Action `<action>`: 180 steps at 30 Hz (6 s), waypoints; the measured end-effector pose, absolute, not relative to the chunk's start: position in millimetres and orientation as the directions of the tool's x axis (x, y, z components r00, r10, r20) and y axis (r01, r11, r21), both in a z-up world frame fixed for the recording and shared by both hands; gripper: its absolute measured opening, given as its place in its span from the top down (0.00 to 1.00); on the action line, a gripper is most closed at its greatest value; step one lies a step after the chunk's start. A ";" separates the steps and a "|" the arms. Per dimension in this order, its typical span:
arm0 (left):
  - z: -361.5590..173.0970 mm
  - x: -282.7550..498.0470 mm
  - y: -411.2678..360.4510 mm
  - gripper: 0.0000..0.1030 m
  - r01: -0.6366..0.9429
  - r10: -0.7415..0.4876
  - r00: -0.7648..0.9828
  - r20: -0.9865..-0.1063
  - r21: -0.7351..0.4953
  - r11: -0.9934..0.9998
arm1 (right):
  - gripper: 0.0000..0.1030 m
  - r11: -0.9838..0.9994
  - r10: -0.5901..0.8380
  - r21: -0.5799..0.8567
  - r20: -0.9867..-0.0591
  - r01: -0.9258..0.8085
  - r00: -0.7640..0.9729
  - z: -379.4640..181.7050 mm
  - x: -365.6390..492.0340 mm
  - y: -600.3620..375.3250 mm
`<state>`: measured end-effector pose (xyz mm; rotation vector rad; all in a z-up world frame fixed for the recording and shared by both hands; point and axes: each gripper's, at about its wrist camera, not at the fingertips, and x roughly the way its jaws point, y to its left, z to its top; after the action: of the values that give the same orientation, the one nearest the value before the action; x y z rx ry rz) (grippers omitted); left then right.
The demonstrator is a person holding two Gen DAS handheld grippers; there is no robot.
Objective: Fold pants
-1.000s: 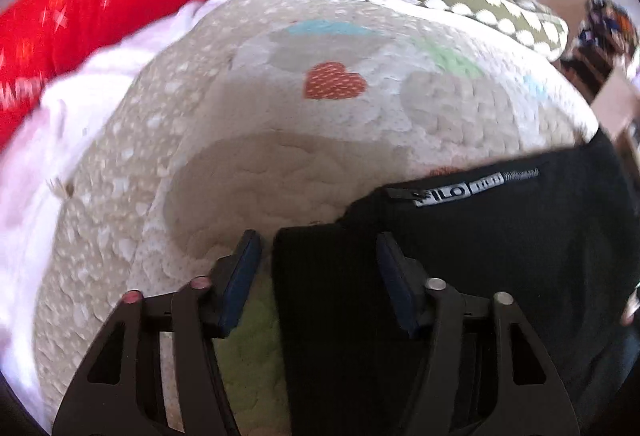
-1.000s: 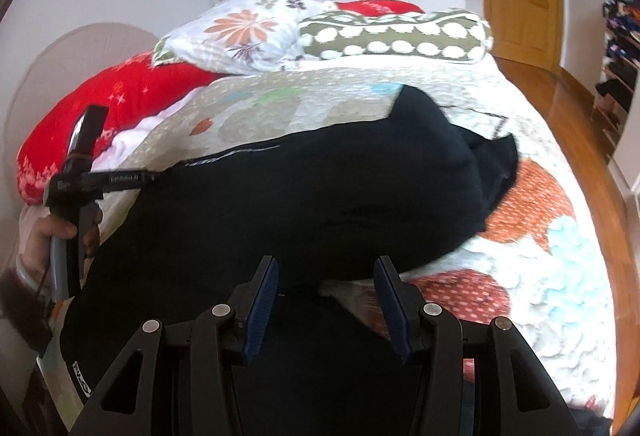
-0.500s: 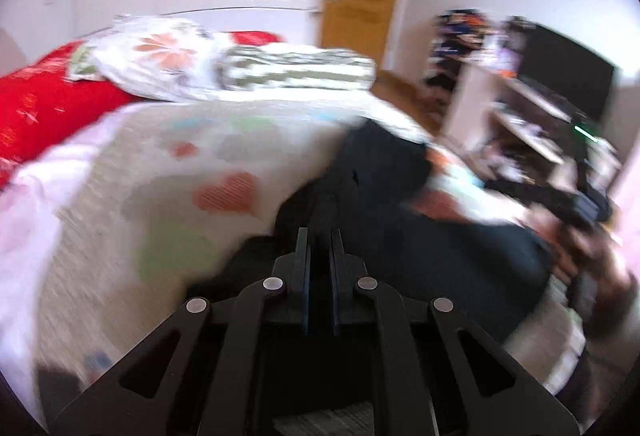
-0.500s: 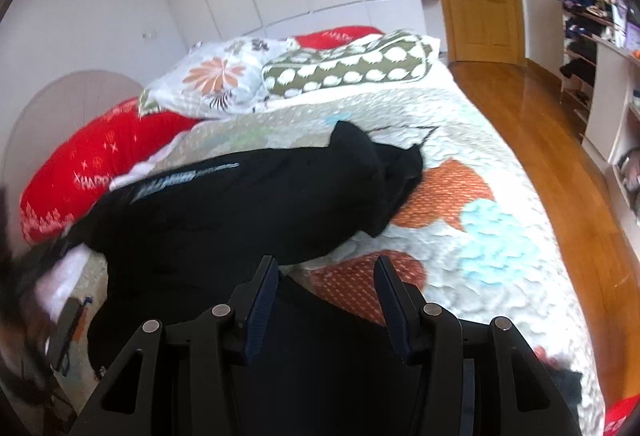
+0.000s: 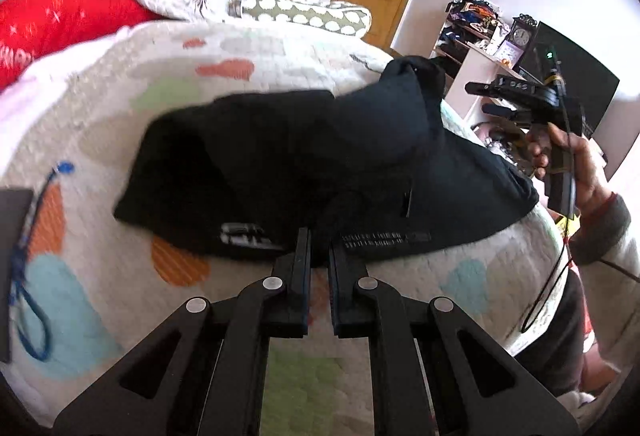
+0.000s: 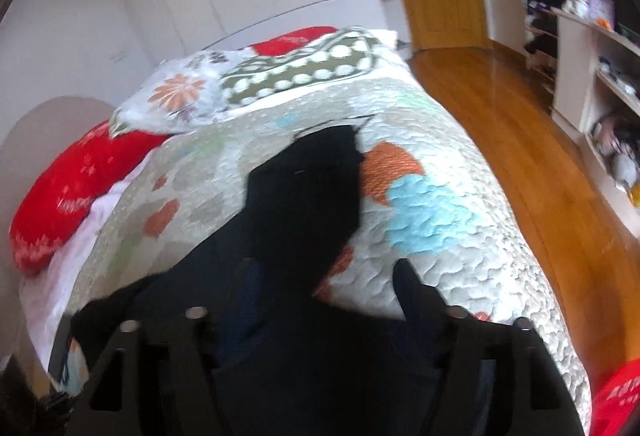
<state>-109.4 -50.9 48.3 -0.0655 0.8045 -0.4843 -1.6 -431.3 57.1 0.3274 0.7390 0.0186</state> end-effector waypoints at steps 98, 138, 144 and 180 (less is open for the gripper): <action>66.2 -83.3 60.6 0.34 0.133 -0.292 0.688 -0.665 -0.280 0.951 | 0.55 0.947 0.227 0.322 -0.666 0.000 0.710 48.7 -109.9 -435.5; 16.1 -21.6 52.6 0.33 0.033 -0.375 0.519 -0.768 -0.420 0.907 | 0.54 0.870 0.481 0.293 -0.684 -0.398 0.549 21.6 -47.4 -245.5; 12.8 -18.5 32.3 0.15 0.069 -0.408 0.537 -0.738 -0.443 0.894 | 0.52 0.876 0.445 0.219 -0.709 -0.430 0.546 -6.3 -56.1 -206.9; 32.5 -83.0 69.5 0.54 -0.033 -0.239 0.572 -0.784 -0.312 0.949 | 0.67 0.933 0.193 0.343 -0.727 0.105 0.659 12.7 -45.7 -469.7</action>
<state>-83.0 69.5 32.5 -0.3086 0.9577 -0.1229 -45.7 -469.7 12.7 0.3748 0.8556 0.0513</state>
